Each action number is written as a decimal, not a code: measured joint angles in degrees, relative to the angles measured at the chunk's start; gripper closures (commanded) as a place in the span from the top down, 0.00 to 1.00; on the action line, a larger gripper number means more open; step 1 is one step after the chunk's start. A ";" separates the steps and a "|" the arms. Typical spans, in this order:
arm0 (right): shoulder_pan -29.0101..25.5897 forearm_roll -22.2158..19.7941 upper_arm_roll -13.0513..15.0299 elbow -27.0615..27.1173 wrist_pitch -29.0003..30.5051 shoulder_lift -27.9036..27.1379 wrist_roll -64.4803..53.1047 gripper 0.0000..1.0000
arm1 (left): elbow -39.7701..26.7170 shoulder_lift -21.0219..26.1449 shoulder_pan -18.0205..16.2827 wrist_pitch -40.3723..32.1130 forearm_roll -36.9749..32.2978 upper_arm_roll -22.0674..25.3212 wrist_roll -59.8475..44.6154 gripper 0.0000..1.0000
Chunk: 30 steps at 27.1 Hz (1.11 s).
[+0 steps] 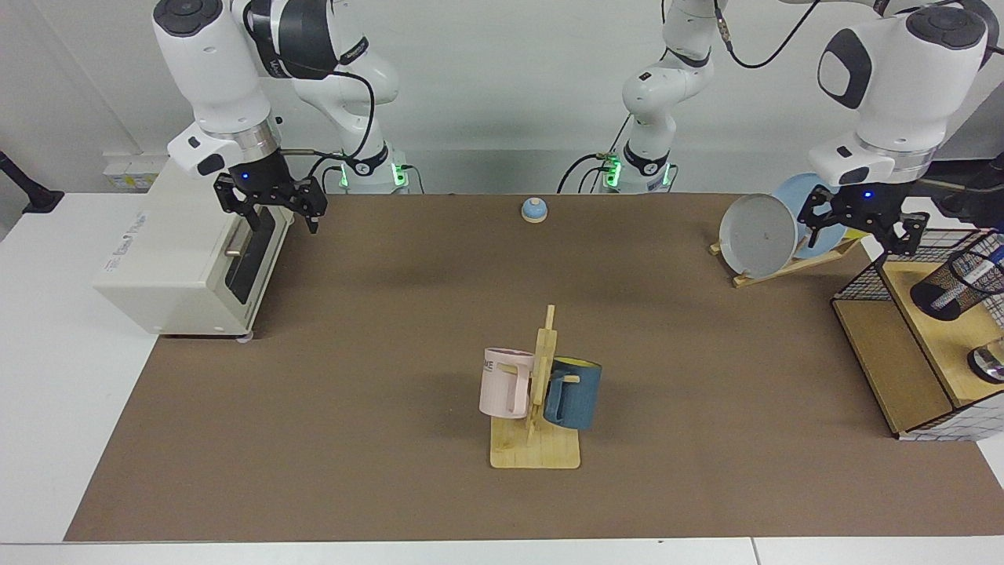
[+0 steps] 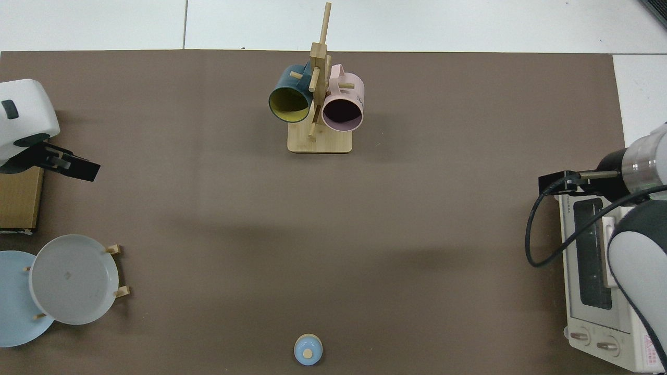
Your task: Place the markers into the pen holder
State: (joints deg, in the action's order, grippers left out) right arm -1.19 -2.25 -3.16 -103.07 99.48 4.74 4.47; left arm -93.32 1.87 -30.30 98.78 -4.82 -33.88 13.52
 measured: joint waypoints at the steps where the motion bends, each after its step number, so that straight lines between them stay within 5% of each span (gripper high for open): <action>1: 0.00 0.00 0.00 0.00 0.00 0.00 0.00 1.00 | 0.00 -0.21 0.00 -0.20 0.36 0.00 -0.55 1.00; 14: 0.00 0.00 0.00 0.00 0.00 0.00 0.00 1.00 | 0.01 -1.62 1.55 -1.61 1.53 0.93 -5.74 1.00; 30: 0.00 0.00 0.00 0.00 0.00 0.00 0.00 1.00 | 0.01 -2.15 24.15 -1.66 2.47 22.45 -7.17 1.00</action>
State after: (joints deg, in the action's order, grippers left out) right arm -1.19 -2.25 -3.16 -103.06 99.49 4.74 4.47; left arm -93.31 -0.28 -6.15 97.11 -2.35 -11.43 6.34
